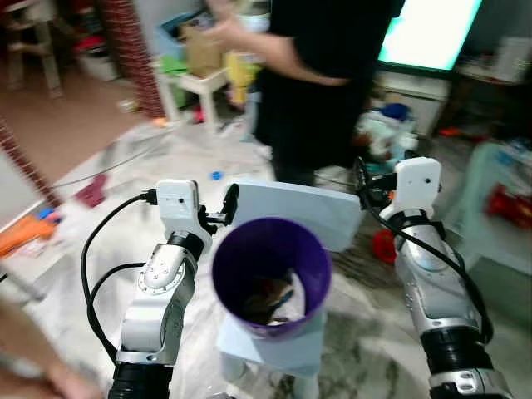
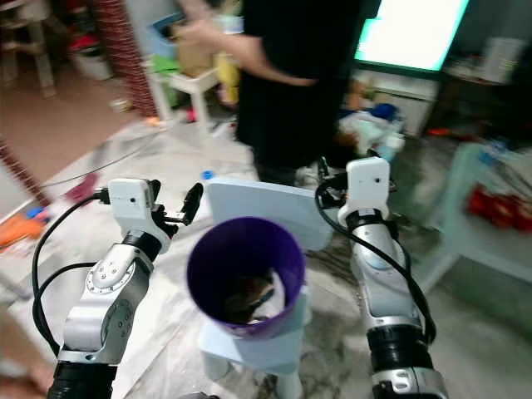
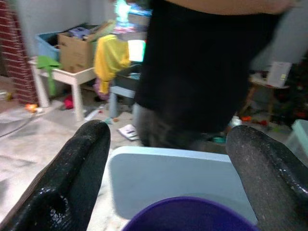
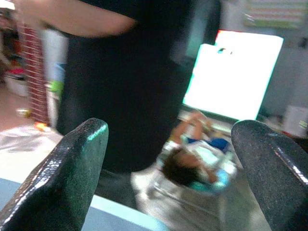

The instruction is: Picking trash to rubbish bin

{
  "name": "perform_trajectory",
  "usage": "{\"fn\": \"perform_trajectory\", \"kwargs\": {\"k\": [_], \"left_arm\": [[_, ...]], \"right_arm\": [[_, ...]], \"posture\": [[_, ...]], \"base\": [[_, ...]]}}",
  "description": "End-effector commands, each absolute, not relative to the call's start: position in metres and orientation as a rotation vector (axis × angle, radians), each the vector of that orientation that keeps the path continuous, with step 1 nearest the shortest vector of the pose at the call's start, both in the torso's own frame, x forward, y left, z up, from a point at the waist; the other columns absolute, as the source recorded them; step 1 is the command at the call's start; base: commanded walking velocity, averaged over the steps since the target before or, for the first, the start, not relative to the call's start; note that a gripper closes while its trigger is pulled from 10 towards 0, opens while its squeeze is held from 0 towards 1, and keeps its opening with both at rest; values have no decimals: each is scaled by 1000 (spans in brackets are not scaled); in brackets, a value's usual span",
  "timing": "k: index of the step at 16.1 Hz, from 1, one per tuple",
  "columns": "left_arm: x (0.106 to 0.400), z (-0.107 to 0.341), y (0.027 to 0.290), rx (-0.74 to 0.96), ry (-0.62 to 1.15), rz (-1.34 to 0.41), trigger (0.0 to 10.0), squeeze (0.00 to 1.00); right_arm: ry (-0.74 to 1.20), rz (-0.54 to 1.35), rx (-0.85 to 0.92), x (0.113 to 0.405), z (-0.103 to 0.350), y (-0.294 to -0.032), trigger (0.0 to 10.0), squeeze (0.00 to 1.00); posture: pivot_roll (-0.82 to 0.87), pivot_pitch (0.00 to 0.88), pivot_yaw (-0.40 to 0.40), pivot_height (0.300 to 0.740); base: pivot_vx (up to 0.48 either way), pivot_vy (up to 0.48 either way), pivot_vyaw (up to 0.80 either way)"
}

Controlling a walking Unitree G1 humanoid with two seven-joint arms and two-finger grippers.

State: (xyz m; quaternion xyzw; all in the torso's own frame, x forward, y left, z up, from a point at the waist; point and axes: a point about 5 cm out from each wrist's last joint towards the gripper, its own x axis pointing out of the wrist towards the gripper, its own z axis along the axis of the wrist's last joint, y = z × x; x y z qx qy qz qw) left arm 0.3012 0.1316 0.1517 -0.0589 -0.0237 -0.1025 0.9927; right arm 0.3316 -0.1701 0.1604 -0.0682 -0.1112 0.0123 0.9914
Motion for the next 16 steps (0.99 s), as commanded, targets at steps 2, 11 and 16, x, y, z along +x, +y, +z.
{"fn": "perform_trajectory", "kwargs": {"k": [2,11,16], "left_arm": [[305,156,133,-143,-56,-182,10000,0],[306,162,128,-178,-76,-226,10000,0],[306,163,126,-199,-73,-233,10000,0]], "right_arm": [[-212,12,-137,330,164,-172,10000,0],[-188,21,-128,329,168,-168,10000,0],[-182,25,-126,329,167,-166,10000,0]], "posture": [[1,27,7,740],[4,28,4,740],[9,27,4,740]], "base": [[0,0,-800],[0,0,-583],[0,0,0]]}}
